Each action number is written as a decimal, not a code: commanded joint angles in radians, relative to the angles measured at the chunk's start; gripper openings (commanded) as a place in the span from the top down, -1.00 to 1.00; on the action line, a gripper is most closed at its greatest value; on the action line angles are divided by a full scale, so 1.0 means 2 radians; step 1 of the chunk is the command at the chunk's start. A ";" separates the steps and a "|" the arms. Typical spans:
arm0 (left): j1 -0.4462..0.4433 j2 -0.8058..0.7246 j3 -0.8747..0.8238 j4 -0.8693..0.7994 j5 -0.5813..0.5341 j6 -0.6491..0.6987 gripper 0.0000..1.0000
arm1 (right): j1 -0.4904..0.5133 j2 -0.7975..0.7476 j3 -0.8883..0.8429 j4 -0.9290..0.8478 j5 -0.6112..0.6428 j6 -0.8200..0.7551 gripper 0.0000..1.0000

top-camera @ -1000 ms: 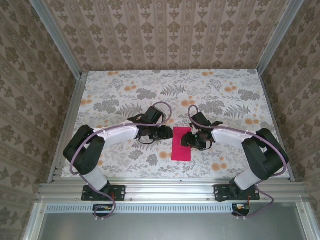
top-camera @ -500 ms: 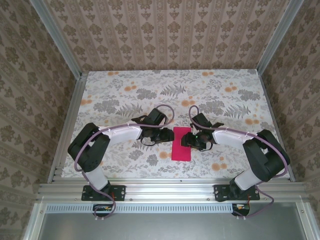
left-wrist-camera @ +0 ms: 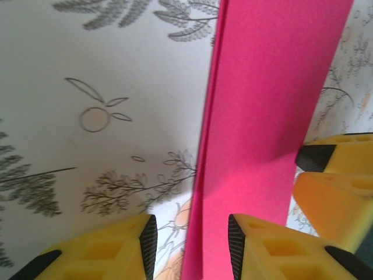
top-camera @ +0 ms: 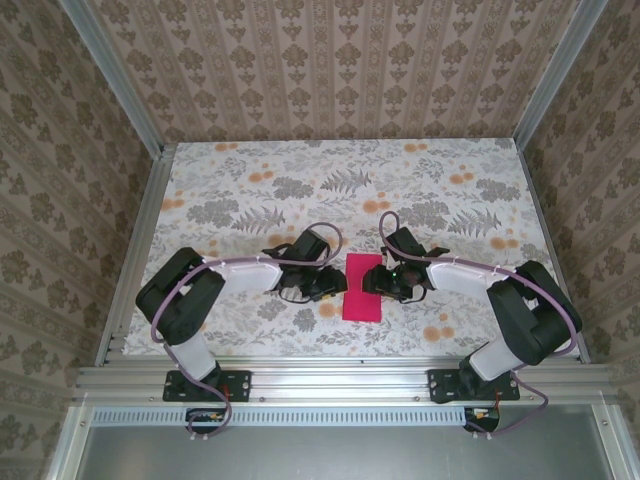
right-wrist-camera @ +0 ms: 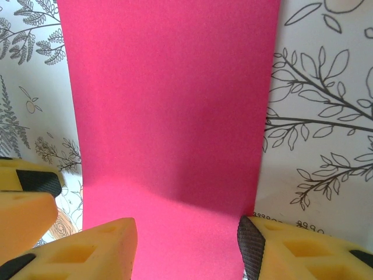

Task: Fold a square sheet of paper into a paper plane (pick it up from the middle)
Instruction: Fold the triangle a second time at the center of the table.

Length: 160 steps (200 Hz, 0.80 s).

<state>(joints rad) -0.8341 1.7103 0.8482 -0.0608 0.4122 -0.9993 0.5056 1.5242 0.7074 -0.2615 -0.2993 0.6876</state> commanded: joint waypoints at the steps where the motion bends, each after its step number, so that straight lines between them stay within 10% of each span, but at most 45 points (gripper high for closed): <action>1: -0.005 -0.003 -0.007 0.035 0.018 -0.024 0.21 | -0.001 0.005 -0.015 -0.005 0.002 0.008 -0.06; 160: -0.012 0.026 0.003 0.045 0.037 -0.030 0.25 | -0.002 0.011 -0.020 0.000 0.001 0.007 -0.06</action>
<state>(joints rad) -0.8520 1.7390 0.8322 0.0154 0.4583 -1.0550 0.5037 1.5242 0.6998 -0.2436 -0.3038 0.6880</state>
